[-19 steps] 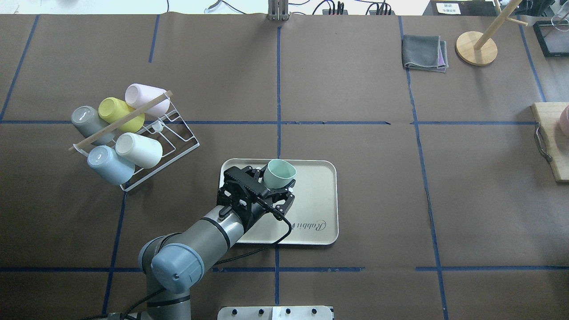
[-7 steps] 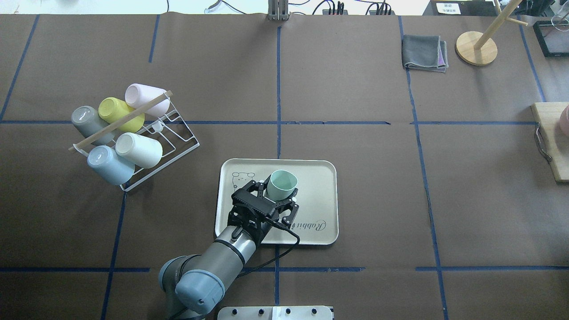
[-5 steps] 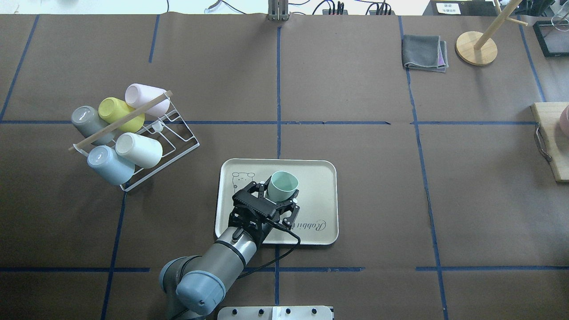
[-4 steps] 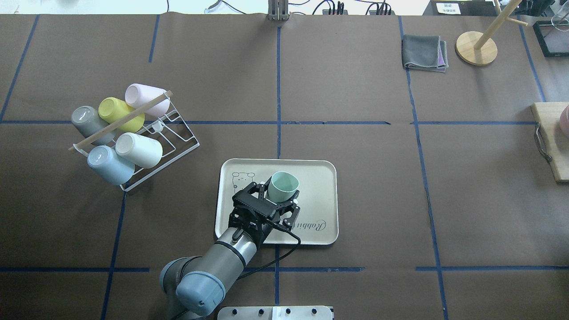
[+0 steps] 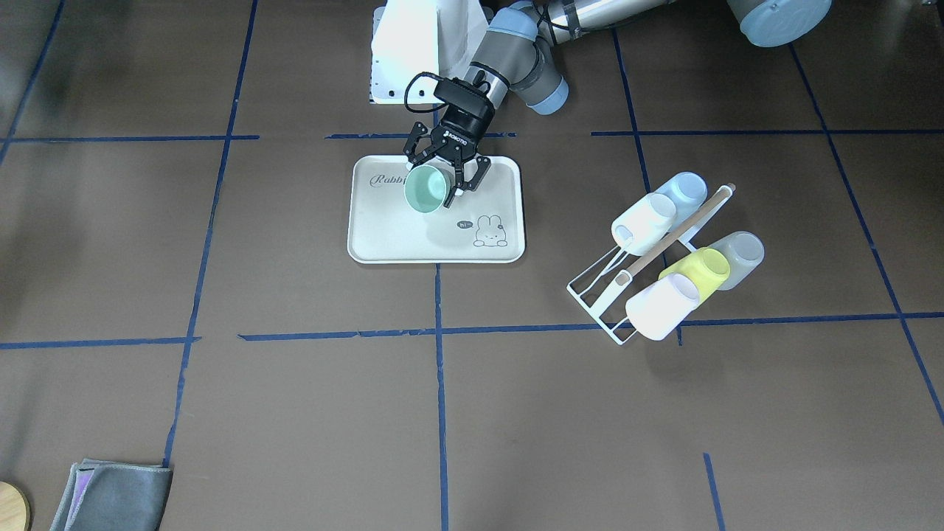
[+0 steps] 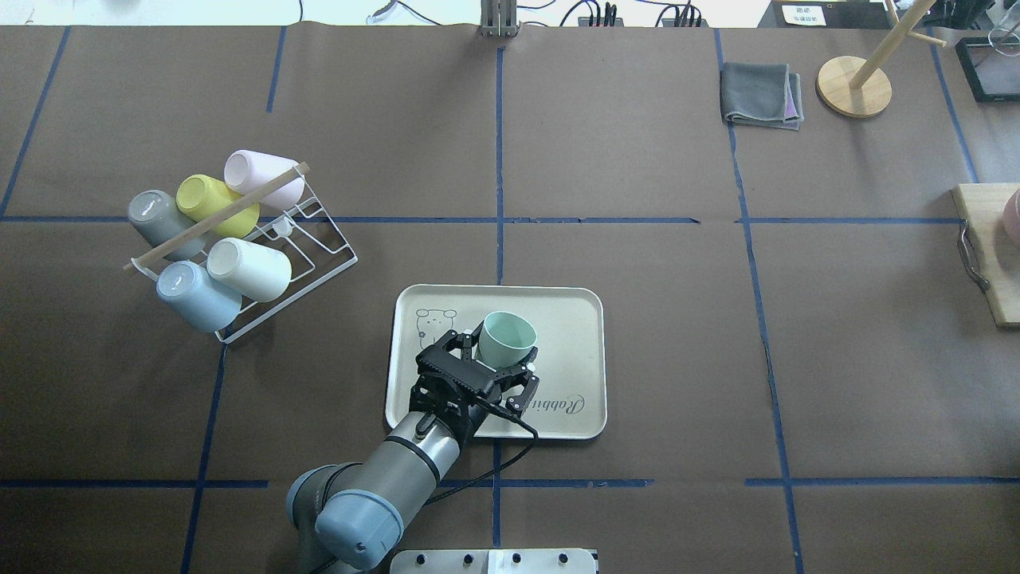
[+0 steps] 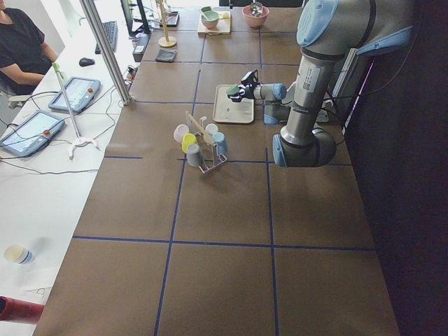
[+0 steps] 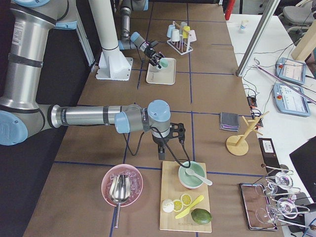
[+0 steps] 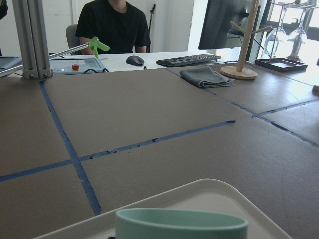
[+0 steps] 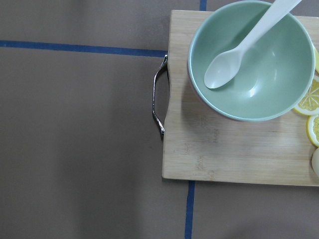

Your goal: Pick up and place green cup on tray

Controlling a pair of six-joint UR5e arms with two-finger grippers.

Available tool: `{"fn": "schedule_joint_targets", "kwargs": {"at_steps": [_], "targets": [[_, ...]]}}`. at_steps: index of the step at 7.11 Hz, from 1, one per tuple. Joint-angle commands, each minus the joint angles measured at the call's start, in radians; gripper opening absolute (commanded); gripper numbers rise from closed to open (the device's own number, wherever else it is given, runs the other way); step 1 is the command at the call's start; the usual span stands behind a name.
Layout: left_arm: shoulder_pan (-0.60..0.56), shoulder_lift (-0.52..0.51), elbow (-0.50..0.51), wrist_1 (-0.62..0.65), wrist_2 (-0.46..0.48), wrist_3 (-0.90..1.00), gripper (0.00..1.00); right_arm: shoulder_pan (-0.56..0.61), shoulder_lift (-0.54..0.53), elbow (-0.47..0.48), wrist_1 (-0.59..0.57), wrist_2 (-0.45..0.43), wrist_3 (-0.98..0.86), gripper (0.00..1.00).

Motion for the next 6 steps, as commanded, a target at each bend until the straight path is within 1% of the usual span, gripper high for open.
{"fn": "schedule_joint_targets", "kwargs": {"at_steps": [1, 4, 6], "targets": [[0.002, -0.001, 0.004, -0.001, 0.0, -0.016, 0.84, -0.001, 0.0, 0.0, 0.0, 0.0, 0.0, 1.0], [0.002, -0.001, 0.004, -0.001, 0.0, -0.017, 0.83, 0.001, 0.0, 0.0, 0.0, 0.002, 0.0, 1.0], [0.002, -0.002, 0.004, -0.001, 0.0, -0.017, 0.8, 0.001, -0.002, 0.0, 0.0, 0.002, 0.0, 1.0]]}}
